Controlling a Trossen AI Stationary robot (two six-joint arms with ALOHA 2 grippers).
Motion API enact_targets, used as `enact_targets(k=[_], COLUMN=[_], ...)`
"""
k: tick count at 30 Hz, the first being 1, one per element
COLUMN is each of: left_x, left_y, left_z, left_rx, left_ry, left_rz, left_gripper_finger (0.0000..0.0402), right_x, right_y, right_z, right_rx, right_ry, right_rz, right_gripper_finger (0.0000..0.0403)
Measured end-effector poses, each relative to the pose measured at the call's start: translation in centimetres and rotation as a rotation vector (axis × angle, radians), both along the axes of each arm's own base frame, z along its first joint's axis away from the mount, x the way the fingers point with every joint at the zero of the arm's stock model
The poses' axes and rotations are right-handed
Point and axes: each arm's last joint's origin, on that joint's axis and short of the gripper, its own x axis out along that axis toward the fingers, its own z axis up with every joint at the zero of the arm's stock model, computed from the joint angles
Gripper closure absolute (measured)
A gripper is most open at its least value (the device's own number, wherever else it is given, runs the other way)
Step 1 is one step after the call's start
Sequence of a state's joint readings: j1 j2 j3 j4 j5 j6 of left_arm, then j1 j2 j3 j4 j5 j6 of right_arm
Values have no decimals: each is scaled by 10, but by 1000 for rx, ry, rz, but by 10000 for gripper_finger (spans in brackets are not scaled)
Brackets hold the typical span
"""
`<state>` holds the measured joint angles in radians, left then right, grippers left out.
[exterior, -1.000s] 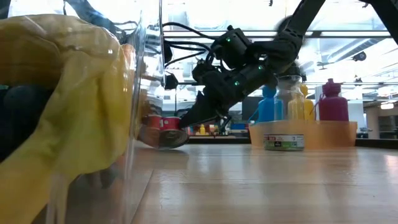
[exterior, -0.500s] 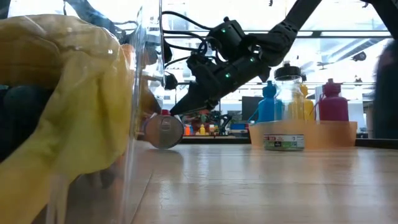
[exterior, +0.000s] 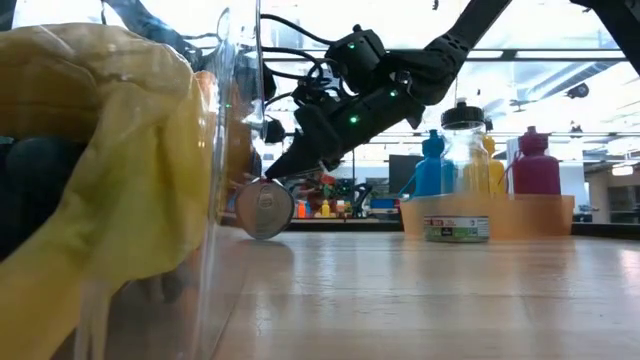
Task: Pick & Place Food Item
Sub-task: Put the red tuna can into the blue bin
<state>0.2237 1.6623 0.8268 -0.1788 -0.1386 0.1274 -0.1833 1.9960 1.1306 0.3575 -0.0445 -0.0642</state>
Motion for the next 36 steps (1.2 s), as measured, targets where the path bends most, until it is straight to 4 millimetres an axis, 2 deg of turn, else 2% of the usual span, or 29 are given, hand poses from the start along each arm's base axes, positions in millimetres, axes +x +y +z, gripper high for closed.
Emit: enact_targets(k=[9, 19, 31, 36], left_x=[-1, -1, -1, -1], left_y=[2, 1, 1, 1], left_z=[0, -2, -1, -1], left_rx=[46, 32, 41, 41], left_ry=[15, 17, 20, 21], left_rz=[25, 12, 18, 24], left_gripper_finger=[401, 401, 401, 401], right_x=[4, 0, 0, -3], right_y=[-5, -21, -20, -18], right_z=[1, -2, -3, -11], right_rx=[-35, -33, -19, 10], right_ry=[1, 23, 30, 73], right_rz=[-18, -81, -61, -63], right_gripper_finger=[391, 391, 391, 391])
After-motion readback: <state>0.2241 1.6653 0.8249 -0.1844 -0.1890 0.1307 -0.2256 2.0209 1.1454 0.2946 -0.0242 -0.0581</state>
